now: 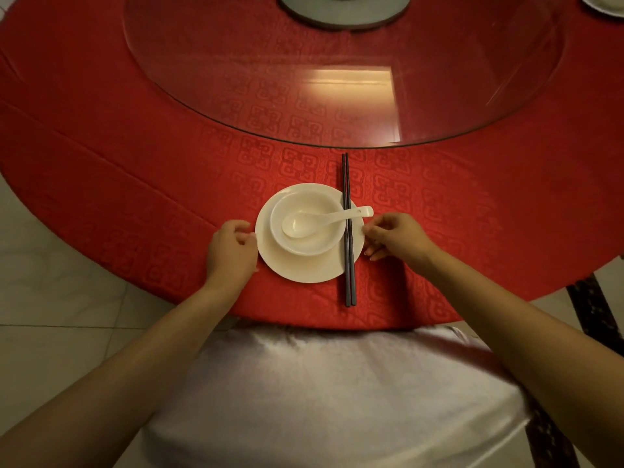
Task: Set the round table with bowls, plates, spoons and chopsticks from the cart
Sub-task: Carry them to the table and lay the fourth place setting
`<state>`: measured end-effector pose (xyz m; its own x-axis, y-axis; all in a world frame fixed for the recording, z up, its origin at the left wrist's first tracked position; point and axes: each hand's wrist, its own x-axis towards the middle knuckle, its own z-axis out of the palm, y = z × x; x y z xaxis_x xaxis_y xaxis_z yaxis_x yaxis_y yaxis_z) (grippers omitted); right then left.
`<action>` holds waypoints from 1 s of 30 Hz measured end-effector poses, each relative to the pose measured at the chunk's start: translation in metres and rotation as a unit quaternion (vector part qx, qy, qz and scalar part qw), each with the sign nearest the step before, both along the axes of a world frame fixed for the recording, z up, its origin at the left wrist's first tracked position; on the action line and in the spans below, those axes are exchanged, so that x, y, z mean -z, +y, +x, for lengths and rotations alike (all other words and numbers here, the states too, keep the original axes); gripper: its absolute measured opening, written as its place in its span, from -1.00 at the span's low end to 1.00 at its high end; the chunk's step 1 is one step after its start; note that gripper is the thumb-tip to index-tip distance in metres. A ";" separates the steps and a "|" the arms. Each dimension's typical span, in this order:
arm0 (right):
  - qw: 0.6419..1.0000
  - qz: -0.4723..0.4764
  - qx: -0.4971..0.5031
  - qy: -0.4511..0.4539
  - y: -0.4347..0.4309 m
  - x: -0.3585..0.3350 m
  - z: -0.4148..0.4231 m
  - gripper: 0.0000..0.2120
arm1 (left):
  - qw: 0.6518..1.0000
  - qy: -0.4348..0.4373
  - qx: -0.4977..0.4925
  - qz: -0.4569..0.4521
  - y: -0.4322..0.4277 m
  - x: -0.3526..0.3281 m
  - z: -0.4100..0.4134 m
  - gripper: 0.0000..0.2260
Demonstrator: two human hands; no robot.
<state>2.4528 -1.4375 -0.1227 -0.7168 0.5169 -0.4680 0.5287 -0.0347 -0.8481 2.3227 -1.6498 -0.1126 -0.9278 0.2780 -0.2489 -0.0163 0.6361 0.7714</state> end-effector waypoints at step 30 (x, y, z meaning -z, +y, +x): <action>0.996 0.084 0.018 0.025 -0.009 -0.002 0.018 -0.82 | 0.946 -0.028 0.319 -0.051 0.018 -0.024 0.032 -0.78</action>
